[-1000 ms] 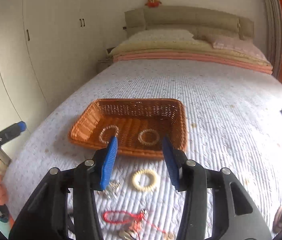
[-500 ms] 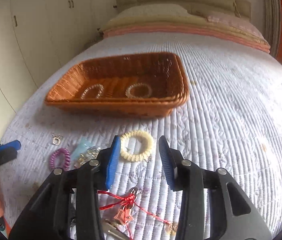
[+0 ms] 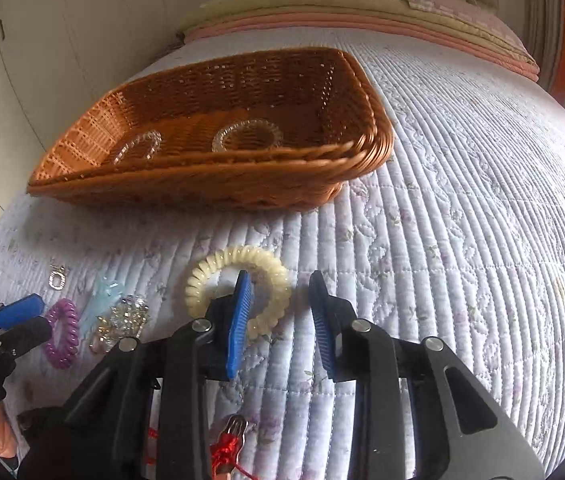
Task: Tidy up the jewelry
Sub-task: 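Grasp the purple coil hair tie with the left gripper while the right grasps the cream hair tie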
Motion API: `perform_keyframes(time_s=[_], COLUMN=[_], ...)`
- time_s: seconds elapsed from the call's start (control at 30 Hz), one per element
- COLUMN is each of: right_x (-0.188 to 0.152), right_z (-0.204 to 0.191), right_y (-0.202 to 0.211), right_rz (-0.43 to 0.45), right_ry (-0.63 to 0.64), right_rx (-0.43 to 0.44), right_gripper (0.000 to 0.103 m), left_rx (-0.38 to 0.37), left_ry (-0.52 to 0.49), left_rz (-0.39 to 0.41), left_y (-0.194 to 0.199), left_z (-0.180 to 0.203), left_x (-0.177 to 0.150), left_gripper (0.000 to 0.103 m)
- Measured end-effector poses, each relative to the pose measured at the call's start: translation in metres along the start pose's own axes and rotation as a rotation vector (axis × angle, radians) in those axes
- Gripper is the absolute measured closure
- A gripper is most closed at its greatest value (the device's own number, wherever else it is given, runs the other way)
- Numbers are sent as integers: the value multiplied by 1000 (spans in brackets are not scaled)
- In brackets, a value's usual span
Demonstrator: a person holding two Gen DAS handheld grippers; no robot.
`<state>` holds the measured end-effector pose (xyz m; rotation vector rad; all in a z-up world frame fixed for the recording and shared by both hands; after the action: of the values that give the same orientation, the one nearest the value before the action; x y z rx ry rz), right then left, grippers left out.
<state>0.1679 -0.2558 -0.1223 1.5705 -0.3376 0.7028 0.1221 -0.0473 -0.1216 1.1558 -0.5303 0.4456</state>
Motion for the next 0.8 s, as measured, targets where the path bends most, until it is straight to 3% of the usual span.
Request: perform_keyframes(time_s=[0.1, 0.23, 0.37, 0.53, 0.8], right_x=[1, 1, -3, -7, -7], right_z=[-5, -10, -12, -11, -3], right_y=[2, -1, 4, 8, 19], right_rz=[8, 13, 21, 31, 78], right_ry=[25, 55, 56, 46, 18], right_rx=[-19, -42, -37, -25, 17], right_gripper=[88, 92, 93, 93, 94], left_rx=[42, 73, 54, 59, 8], left_ry=[-41, -67, -79, -107, -66], left_rz=[11, 18, 17, 29, 52], left_y=[-1, 0, 1, 4, 10], left_z=[2, 3, 6, 11, 9], left_x=[-3, -4, -4, -9, -10], left_gripper=[62, 64, 79, 90, 95])
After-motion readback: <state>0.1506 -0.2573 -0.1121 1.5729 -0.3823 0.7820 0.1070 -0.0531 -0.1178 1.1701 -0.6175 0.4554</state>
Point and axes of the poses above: each gripper's, at about its wrist camera, not at the fingertips, and y roughly against the way its jaws point, z to its right, x to its top, the point moved 8 cm from there along -y, roughly the way its jaws point, and after that the axes turned 8 degrees about y, right-handed, at the moved point
